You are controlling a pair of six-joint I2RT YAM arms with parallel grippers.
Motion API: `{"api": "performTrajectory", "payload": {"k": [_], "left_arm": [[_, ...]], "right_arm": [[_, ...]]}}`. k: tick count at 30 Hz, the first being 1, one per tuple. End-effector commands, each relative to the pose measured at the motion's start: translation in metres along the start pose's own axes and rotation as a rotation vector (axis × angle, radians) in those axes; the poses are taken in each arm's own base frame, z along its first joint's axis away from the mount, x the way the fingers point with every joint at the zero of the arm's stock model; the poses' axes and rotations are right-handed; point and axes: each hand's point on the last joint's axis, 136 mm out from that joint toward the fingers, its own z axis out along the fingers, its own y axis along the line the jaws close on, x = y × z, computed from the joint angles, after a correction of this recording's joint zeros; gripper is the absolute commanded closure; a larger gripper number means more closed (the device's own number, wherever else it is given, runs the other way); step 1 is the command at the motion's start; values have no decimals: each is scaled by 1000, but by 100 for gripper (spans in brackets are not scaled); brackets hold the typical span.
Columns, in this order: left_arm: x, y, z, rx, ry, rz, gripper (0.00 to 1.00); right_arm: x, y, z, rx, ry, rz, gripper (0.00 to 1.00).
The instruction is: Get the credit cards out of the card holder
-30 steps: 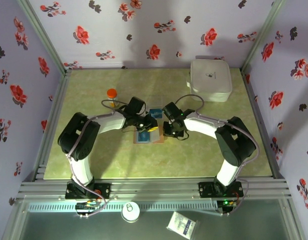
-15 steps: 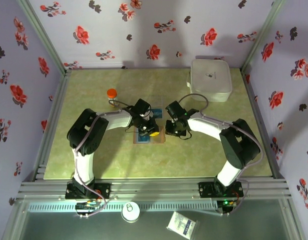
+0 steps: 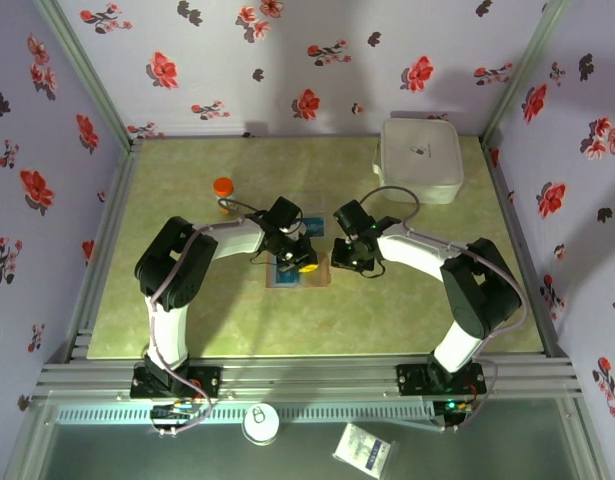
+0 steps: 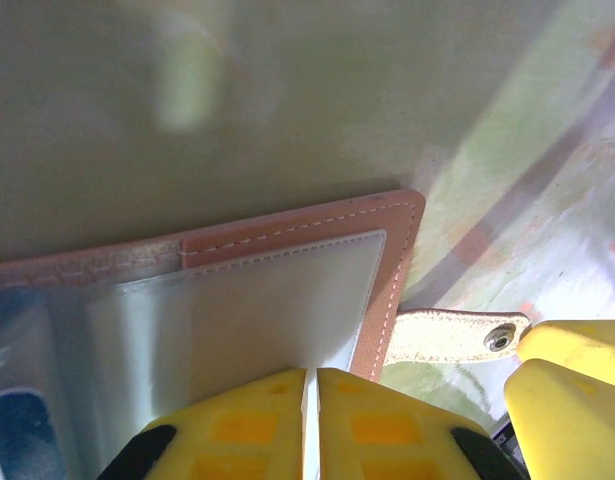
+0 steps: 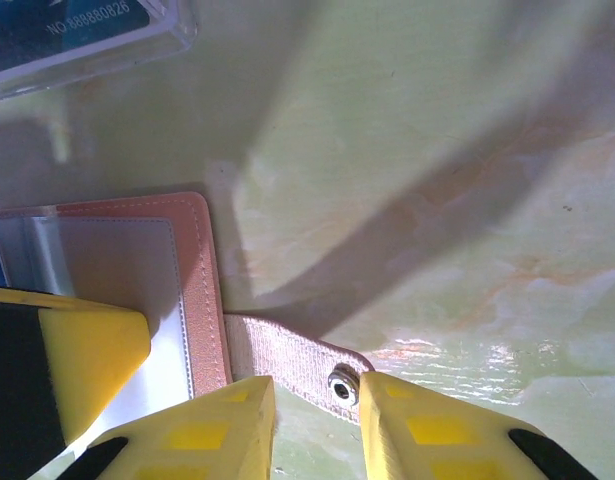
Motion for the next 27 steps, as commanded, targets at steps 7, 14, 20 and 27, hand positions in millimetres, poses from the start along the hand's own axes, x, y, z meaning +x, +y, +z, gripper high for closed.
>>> {"api": "performTrajectory", "payload": {"k": [7, 14, 20, 27], "left_arm": [[5, 4, 5, -26, 31, 6, 89], [2, -2, 3, -15, 21, 15, 89], [-1, -4, 3, -4, 11, 14, 89], [-2, -3, 4, -2, 9, 9, 89]], "right_arm": [[-3, -4, -11, 0, -28, 8, 68], [-4, -3, -7, -30, -23, 20, 67], [3, 6, 14, -100, 35, 45, 68], [7, 13, 30, -159, 65, 73, 72]]}}
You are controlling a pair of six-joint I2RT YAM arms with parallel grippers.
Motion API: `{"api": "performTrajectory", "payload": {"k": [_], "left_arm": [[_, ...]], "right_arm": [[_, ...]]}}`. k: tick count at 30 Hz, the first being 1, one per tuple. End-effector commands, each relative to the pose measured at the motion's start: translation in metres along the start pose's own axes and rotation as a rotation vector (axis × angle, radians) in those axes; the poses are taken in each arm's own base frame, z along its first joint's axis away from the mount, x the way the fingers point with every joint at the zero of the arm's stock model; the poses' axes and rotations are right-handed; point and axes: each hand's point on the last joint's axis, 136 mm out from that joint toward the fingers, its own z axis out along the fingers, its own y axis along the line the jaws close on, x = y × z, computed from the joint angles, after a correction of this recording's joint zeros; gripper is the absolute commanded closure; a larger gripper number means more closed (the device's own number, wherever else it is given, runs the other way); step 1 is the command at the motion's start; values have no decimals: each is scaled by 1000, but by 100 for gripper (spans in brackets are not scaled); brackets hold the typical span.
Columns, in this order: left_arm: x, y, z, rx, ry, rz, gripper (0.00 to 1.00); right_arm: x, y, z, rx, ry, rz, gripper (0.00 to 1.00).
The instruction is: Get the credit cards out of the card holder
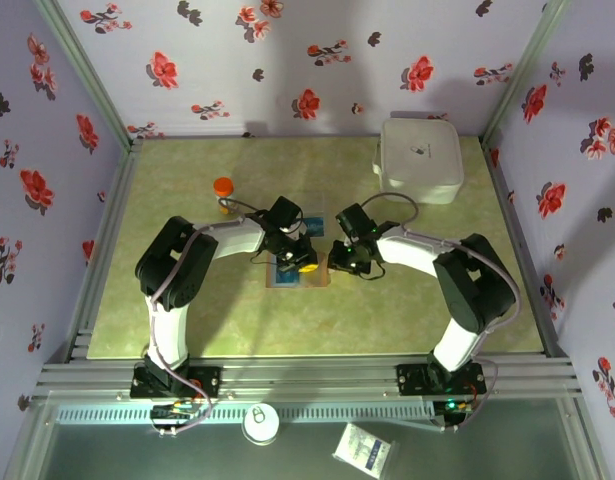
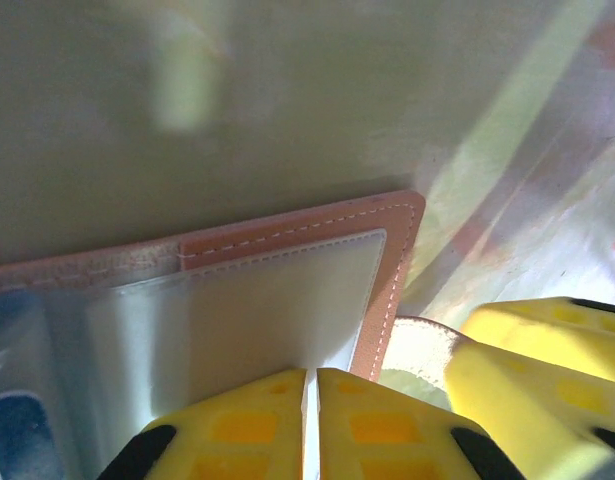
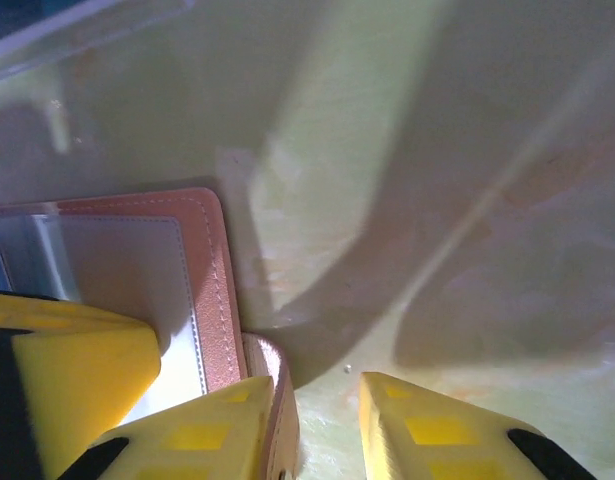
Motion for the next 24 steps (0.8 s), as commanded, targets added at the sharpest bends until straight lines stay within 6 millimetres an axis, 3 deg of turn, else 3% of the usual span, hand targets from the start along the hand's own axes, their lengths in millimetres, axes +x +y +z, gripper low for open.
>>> {"api": "performTrajectory", "payload": {"k": [1, 13, 24], "left_arm": [[-2, -2, 4, 2, 5, 6, 89], [-3, -1, 3, 6, 2, -5, 89], [-3, -2, -2, 14, -11, -2, 89]], "right_arm": [[-2, 5, 8, -53, 9, 30, 73], [-2, 9, 21, -115, 23, 64, 82], [-9, 18, 6, -184, -21, 79, 89]]}}
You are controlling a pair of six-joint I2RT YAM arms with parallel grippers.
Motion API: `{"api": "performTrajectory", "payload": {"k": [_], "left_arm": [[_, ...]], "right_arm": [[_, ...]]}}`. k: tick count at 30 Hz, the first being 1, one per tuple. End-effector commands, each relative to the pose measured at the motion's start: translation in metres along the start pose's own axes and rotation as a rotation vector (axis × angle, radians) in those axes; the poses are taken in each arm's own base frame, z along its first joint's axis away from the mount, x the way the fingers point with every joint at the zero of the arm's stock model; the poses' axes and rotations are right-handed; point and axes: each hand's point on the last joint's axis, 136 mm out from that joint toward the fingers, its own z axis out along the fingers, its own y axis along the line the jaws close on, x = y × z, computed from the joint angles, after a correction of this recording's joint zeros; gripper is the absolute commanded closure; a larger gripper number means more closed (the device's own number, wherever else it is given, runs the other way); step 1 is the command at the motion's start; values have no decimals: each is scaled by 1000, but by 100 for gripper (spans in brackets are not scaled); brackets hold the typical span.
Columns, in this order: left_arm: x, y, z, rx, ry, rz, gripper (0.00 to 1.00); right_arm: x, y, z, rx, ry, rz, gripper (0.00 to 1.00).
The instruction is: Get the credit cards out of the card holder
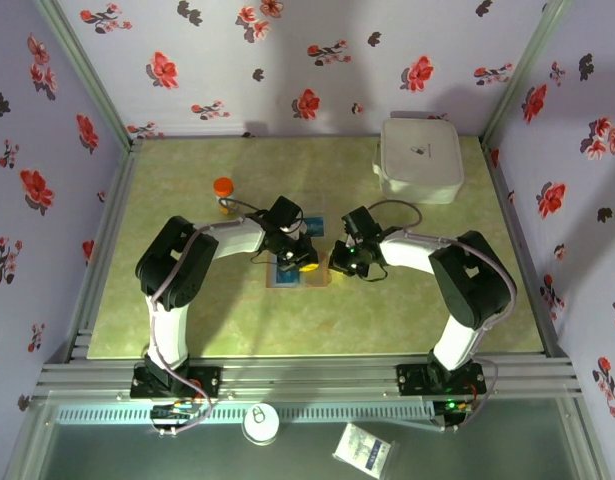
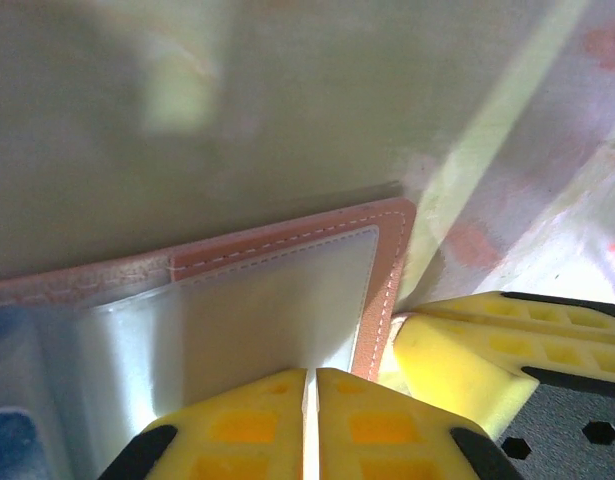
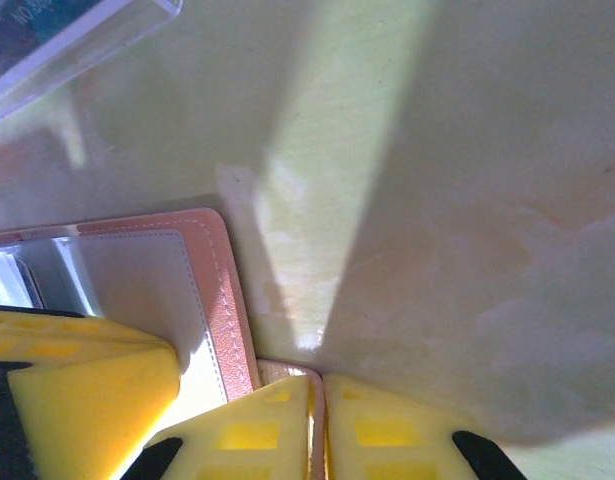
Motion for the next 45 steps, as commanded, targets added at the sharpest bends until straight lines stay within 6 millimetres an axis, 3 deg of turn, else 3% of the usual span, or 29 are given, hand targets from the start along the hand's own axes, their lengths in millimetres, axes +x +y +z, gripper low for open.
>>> {"api": "performTrajectory", "payload": {"k": [1, 13, 26, 33, 39, 45], "left_arm": [[0, 0, -2, 4, -4, -9, 89], [-2, 5, -16, 2, -47, -16, 90], [-7, 2, -40, 27, -116, -28, 91], [-7, 6, -42, 33, -128, -43, 91], [-8, 6, -43, 37, -131, -48, 91], [-8, 8, -42, 36, -131, -50, 91]], "right_arm": [[-7, 15, -3, -81, -37, -2, 89], [-13, 46, -11, -342, -70, 78, 95], [-22, 79, -36, -588, -123, 107, 100], [-26, 96, -44, -775, -118, 167, 100], [-30, 98, -39, -887, -104, 242, 100], [-30, 94, -34, -892, -99, 262, 100]]}}
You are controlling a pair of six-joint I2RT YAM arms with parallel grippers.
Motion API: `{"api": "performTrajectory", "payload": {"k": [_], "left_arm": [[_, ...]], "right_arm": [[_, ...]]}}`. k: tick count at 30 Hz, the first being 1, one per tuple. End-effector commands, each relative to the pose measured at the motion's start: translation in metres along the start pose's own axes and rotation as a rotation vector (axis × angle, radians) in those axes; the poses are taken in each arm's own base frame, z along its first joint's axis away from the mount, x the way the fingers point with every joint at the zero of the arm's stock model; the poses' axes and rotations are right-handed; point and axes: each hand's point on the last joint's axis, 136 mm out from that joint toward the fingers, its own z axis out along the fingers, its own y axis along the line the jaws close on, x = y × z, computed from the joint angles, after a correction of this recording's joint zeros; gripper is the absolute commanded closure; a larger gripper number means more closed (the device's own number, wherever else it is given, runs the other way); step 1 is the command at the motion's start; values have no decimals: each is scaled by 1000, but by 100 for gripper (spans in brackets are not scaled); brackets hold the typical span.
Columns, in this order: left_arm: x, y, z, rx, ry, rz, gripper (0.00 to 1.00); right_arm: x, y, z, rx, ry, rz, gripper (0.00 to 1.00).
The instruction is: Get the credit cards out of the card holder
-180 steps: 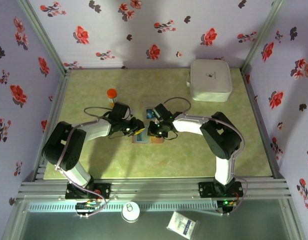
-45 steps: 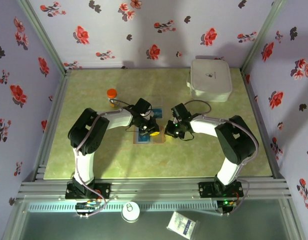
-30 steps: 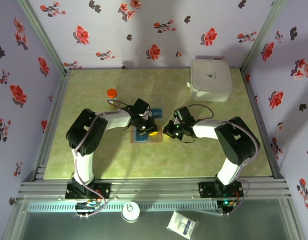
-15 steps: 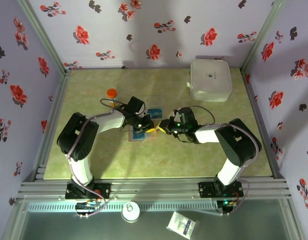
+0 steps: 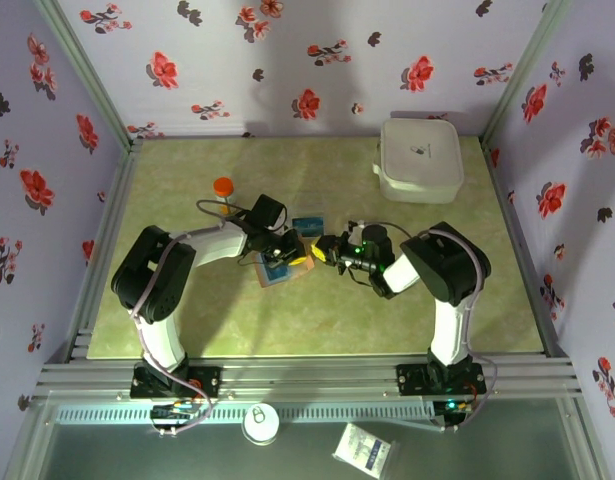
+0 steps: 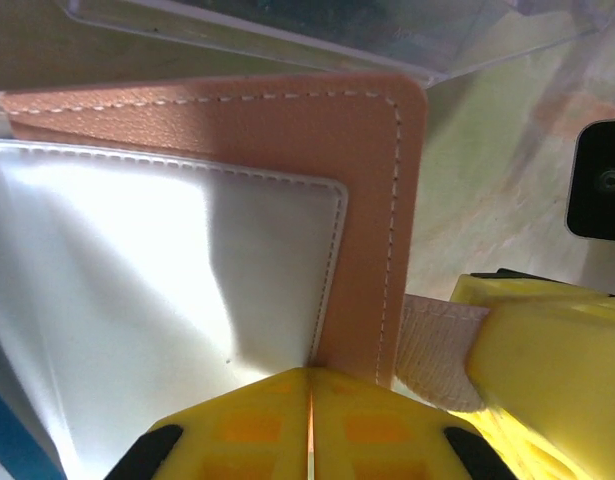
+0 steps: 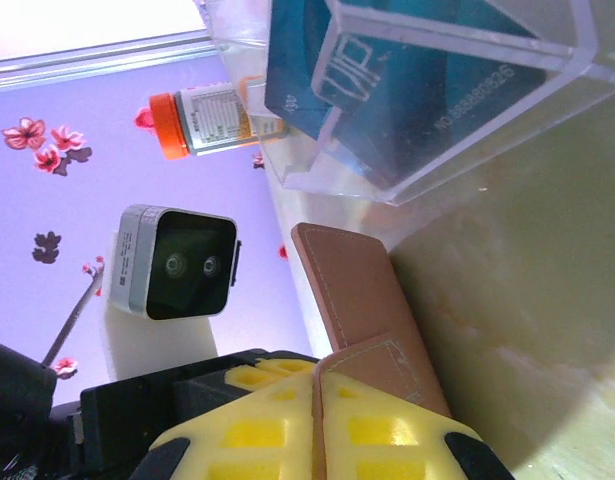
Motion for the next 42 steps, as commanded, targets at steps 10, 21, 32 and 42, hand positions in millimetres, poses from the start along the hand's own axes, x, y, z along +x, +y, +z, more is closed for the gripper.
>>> {"api": "performTrajectory", "payload": {"k": [10, 21, 32, 42], "left_arm": [[-1, -8, -8, 31, -17, 9, 91], [-7, -38, -25, 129, -56, 62, 88], [-9, 5, -27, 1, -71, 26, 88], [-13, 26, -34, -23, -95, 1, 88]], "right_arm": [[9, -19, -19, 119, -15, -29, 100], [20, -63, -44, 322, -23, -51, 100], [10, -62, -68, 593, -24, -229, 98], [7, -71, -63, 652, 10, -231, 92]]}}
